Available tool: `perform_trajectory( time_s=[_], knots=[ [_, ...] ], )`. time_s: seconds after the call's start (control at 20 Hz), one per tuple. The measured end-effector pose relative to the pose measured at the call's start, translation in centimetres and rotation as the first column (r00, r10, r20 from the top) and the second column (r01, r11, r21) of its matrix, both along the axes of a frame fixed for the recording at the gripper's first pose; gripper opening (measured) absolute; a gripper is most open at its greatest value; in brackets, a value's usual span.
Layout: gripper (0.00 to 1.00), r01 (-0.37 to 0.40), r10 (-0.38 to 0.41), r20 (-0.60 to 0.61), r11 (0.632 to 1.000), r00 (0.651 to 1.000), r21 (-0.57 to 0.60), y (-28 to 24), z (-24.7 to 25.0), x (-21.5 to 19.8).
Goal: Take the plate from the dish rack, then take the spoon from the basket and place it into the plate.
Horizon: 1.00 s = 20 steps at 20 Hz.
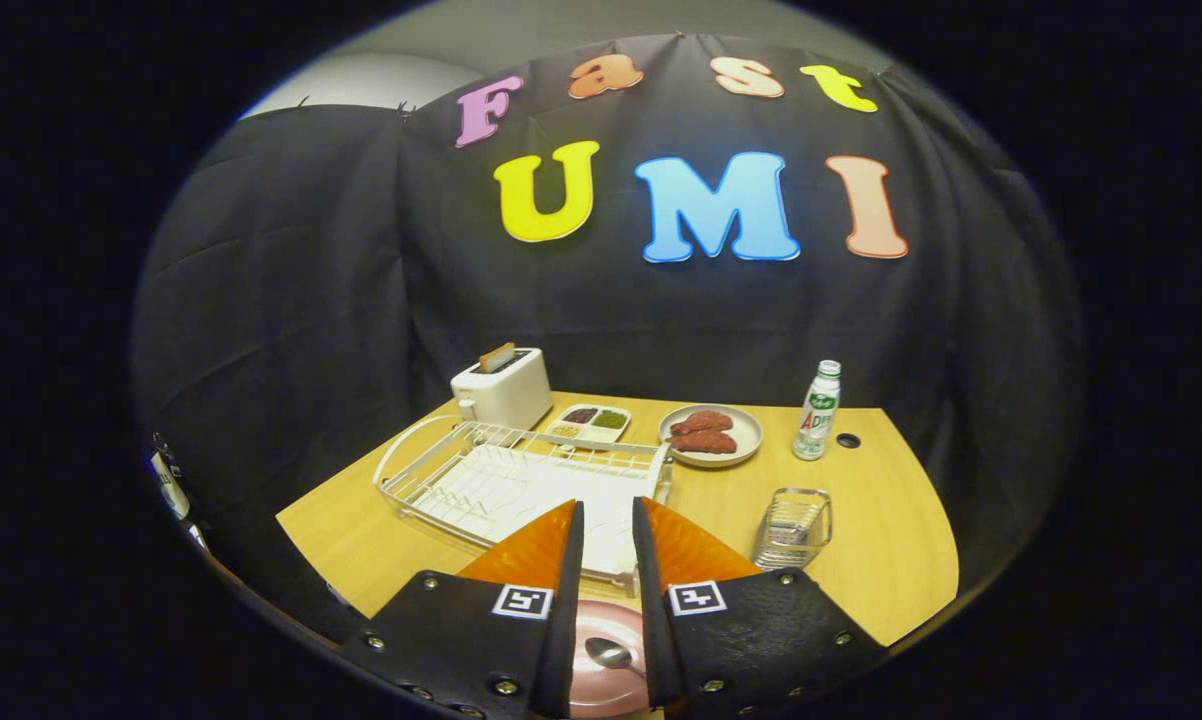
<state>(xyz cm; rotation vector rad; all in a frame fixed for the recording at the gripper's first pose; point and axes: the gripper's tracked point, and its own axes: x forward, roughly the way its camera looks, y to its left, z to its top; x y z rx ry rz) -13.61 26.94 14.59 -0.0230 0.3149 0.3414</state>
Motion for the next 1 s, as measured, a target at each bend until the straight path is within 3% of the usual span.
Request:
perform_trajectory(
  time_s=[0.45, 0.8, 0.95, 1.0],
  knots=[
    [0.28, 0.223, -0.223, 0.126, 0.975, 0.967, 0.014, -11.7, 3.8, 1.3],
    [0.3, 0.267, -0.27, 0.201, 0.963, 0.942, 0.04, -15.8, 7.8, 2.0],
    [0.99, 0.29, -0.294, 0.195, 0.956, 0.936, 0.054, -17.2, 7.7, 2.7],
    [0.96, 0.294, -0.301, 0.2, 0.954, 0.932, 0.066, -17.5, 7.8, 2.9]
  ],
)
